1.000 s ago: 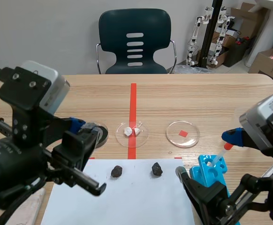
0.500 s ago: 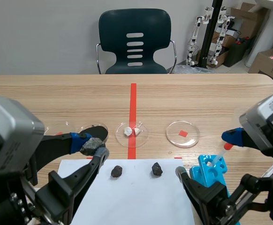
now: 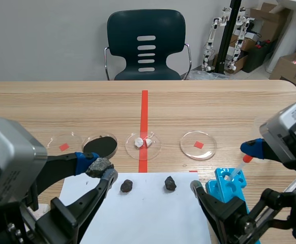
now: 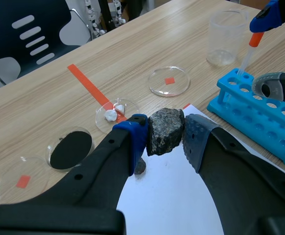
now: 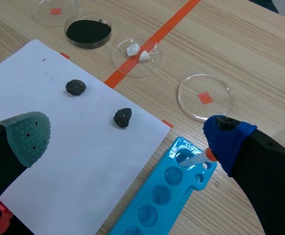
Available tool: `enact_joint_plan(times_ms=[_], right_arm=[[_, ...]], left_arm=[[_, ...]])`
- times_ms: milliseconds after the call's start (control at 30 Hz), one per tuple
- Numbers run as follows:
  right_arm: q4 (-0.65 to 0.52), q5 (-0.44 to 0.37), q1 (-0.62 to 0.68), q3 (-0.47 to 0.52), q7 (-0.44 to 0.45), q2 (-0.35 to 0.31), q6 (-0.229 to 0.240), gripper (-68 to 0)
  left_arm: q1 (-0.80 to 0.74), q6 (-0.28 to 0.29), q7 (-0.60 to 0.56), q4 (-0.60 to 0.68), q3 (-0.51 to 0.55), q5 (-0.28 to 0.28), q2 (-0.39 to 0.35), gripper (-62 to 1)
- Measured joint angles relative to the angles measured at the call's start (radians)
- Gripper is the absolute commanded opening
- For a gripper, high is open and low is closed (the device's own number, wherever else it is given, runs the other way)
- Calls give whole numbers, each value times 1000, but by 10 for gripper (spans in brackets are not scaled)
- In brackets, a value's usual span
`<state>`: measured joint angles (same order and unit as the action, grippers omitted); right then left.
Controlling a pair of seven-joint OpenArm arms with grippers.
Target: Pick up the left mineral with the left hand
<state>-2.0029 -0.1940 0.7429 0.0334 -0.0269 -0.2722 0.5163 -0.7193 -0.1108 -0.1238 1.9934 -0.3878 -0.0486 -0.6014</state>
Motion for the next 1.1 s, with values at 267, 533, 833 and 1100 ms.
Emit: enact_joint_plan(times_ms=[267,533,833,1100], right_arm=[[0,0,0,0,0,0,0,4],[0,0,0,0,0,0,0,4],[0,0,0,0,0,0,0,4],[0,0,0,0,0,0,0,4]], left_arm=[[4,-5,2,0,0,0,0,-453],[5,-8,11,0,0,0,0,-453],[5,-8,11,0,4,0,0,-453],[5,-8,11,0,4,0,0,-453]])
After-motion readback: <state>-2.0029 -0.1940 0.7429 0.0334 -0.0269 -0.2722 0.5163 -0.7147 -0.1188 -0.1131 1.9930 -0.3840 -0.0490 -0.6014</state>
